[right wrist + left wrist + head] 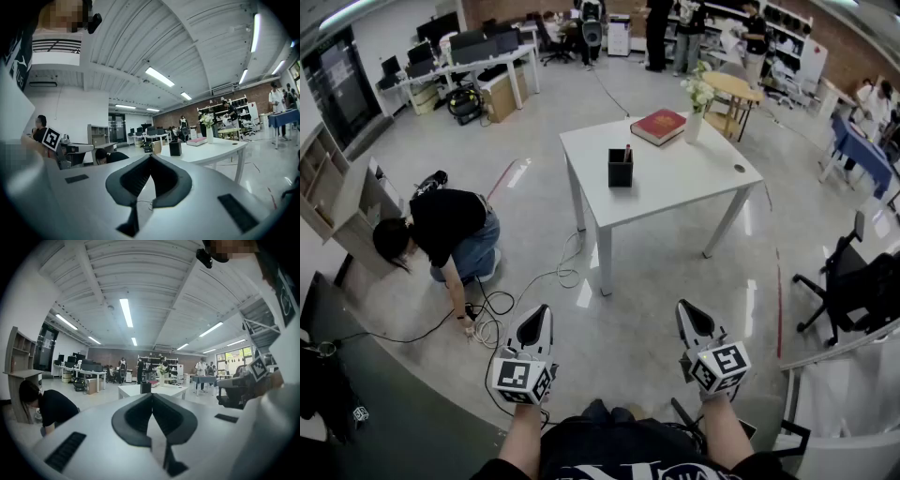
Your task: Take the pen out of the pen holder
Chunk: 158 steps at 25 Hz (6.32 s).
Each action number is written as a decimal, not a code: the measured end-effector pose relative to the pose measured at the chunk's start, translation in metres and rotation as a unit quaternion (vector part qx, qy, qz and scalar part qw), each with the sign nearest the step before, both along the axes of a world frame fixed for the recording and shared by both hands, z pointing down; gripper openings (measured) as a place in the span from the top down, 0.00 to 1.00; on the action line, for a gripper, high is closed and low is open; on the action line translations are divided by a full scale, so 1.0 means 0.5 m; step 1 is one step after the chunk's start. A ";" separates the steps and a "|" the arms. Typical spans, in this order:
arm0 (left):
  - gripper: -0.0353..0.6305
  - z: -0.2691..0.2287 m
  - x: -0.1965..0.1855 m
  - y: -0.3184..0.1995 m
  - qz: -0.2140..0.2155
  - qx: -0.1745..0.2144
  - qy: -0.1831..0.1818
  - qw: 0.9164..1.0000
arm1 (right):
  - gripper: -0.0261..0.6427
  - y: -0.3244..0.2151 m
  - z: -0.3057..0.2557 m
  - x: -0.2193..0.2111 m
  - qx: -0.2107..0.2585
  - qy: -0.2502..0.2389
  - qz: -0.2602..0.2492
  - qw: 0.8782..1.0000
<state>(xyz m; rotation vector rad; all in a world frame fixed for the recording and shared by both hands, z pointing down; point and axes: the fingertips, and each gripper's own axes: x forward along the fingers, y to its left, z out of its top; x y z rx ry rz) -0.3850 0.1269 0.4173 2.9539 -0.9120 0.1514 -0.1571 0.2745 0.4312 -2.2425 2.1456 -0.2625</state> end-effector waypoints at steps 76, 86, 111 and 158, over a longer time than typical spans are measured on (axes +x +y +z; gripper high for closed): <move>0.94 0.111 0.609 -0.641 -0.029 -0.064 -0.018 0.997 | 0.76 -0.690 0.119 0.527 -0.071 -0.067 -0.129 0.987; 0.94 0.143 0.656 -0.750 -0.026 -0.085 -0.017 0.996 | 0.75 -0.859 0.113 0.543 -0.080 -0.061 -0.167 0.981; 0.94 0.163 0.721 -0.913 -0.012 -0.103 -0.015 0.994 | 0.73 -1.061 0.119 0.537 -0.101 -0.032 -0.219 0.970; 0.94 0.135 0.602 -0.718 -0.244 -0.103 0.002 0.964 | 0.85 -1.072 0.016 0.520 -0.058 0.021 -0.373 0.926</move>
